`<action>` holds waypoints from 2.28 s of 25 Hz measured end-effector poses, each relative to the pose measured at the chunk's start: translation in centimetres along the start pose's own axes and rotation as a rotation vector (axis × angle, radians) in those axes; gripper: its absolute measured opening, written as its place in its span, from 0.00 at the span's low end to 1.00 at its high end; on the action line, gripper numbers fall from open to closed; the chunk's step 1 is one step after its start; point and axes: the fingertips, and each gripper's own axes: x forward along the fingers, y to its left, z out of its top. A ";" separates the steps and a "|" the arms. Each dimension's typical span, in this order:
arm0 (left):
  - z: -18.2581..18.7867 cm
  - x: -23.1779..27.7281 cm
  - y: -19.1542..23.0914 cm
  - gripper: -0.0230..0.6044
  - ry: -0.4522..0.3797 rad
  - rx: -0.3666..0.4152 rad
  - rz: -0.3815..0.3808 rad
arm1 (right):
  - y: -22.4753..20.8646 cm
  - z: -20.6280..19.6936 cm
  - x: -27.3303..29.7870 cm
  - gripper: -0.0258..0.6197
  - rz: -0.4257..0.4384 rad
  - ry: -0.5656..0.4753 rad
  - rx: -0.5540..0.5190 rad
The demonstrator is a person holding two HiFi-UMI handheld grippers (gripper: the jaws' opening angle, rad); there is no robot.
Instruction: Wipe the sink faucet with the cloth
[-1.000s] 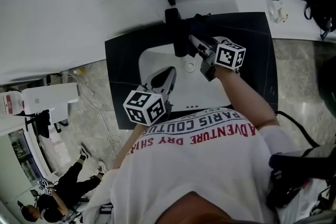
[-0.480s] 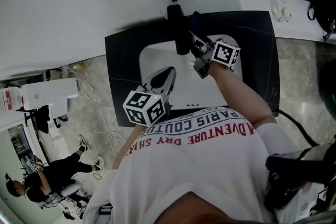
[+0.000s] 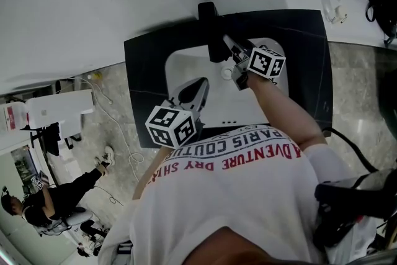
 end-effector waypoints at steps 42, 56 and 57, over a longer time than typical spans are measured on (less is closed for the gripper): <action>-1.1 -1.2 -0.6 0.04 -0.011 0.028 -0.025 | 6.7 -1.2 -6.6 0.16 0.197 -0.097 0.172; -0.8 -1.7 -0.2 0.04 -0.040 0.012 -0.073 | 10.0 -3.6 -9.6 0.16 0.028 0.095 -0.502; -0.6 -1.8 -0.2 0.04 -0.049 0.008 -0.075 | 10.0 -3.9 -9.3 0.16 0.014 0.105 -0.522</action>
